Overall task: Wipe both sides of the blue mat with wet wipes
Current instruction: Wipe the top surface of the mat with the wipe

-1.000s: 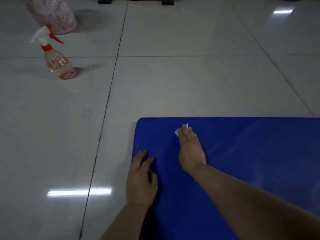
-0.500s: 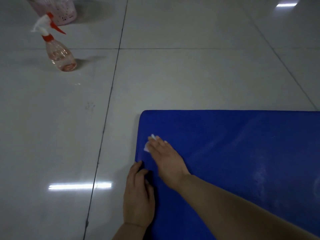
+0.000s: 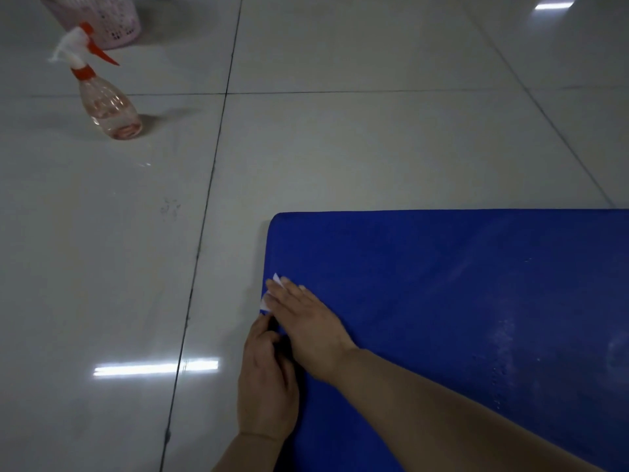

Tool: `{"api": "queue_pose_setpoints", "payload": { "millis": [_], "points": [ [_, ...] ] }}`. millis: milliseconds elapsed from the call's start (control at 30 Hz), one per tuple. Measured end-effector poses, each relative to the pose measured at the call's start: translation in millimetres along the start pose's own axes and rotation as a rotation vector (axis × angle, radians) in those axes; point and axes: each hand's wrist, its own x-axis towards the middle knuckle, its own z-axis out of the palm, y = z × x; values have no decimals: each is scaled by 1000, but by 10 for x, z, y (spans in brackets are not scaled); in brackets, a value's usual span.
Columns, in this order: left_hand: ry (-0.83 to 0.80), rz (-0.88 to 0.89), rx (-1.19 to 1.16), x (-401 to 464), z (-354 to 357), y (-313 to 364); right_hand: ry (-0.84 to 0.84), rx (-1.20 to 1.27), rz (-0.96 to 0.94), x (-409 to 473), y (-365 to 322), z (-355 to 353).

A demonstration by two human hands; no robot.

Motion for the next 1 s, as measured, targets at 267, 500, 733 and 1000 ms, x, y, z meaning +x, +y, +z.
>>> {"api": "queue_pose_setpoints", "payload": {
  "millis": [267,500,733,1000],
  "points": [
    [39,-5,51,-17,13,10,281,-36,673,-729,680,-167],
    [-3,-55,52,7,-8,-16,145,-49,151,-279,-165,116],
    [2,-78,111,-18,-12,59,237,-159,509,-825,409,-193],
    [162,-456,-95,-411,-147,358,111,-69,303,-559,-203,123]
  ]
}}
